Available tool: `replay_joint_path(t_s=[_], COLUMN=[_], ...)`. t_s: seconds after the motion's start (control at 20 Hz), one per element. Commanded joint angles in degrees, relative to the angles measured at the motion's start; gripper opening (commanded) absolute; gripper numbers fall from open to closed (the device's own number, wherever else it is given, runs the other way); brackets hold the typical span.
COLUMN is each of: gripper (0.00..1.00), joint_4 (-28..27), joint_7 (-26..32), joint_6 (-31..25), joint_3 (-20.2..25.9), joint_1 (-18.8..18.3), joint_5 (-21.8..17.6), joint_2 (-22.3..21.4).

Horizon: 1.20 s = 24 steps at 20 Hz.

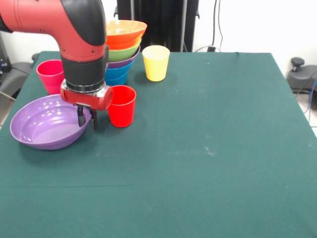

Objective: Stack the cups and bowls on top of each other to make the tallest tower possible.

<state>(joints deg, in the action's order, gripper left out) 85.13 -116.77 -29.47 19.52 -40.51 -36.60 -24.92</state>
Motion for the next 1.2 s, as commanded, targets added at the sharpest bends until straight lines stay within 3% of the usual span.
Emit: replay_joint_path(t_s=[0.05,0.25,0.45,0.9,1.2], gripper=[0.00,0.00,0.00,0.00,0.00], joint_4=[5.06,6.26,4.75,5.59,2.75], joint_7=[0.42,-2.74,-0.80,-1.05,3.76], joint_6=[-6.89,-8.87,-13.40,-10.89,-22.46], joint_3=[0.36,-1.21,-0.60,-1.34,-0.31], joint_1=[4.03,7.32,8.66,8.87,9.04], joint_5=[2.85,5.52,8.31,11.15,15.81], joint_2=[-6.06,-10.44,-12.95,-14.04,-20.32])
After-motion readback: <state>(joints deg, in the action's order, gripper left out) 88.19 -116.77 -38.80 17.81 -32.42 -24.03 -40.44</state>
